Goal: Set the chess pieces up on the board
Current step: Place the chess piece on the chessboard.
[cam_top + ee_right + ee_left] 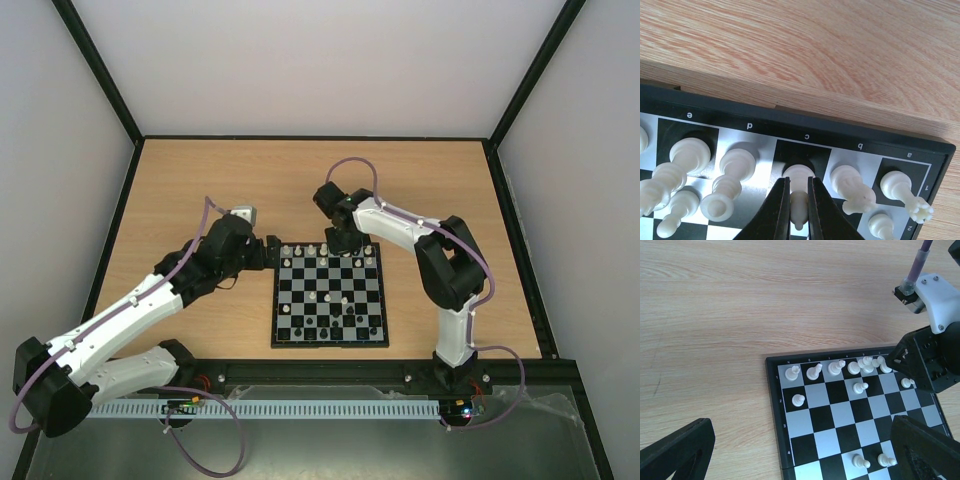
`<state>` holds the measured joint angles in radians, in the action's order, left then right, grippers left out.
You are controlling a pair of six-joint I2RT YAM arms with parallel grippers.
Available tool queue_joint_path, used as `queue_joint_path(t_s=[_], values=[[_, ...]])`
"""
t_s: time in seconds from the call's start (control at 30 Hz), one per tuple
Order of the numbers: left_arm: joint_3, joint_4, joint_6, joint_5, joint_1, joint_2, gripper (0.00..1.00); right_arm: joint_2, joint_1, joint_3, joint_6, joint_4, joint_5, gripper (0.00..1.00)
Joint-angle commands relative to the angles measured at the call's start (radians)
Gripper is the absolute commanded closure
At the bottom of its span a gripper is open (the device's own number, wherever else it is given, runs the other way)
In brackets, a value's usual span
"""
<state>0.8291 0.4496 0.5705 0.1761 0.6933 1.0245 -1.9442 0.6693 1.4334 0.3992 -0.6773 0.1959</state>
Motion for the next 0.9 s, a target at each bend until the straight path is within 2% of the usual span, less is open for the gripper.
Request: queue_joint_path(t_s=[0.0,0.17,0.57,0.67,0.87], values=[[-0.015,-0.015,-0.011,-0.007,-0.008,0.004,0.01,-0.032,-0.01,0.025,-0.016,-0.038,0.002,0.96],[-0.015,-0.013,-0.011,-0.007,-0.008,0.001,0.01,-0.035,-0.01,0.031,-0.018,-0.037,-0.002,0.92],[-0.012,-0.01,-0.009,-0.007,-0.007,-0.002,0.01,0.028,-0.01,0.039,-0.013,-0.047,0.005,0.66],[-0.01,-0.009,-0.008,-0.004,-0.008,0.0,0.01,0.077,-0.01,0.038,-0.012,-0.044,-0.002,0.52],[-0.002,-0.003,0.0,-0.006,-0.007,0.0,0.01,0.212,-0.007,-0.008,-0.014,-0.01,-0.027,0.07]])
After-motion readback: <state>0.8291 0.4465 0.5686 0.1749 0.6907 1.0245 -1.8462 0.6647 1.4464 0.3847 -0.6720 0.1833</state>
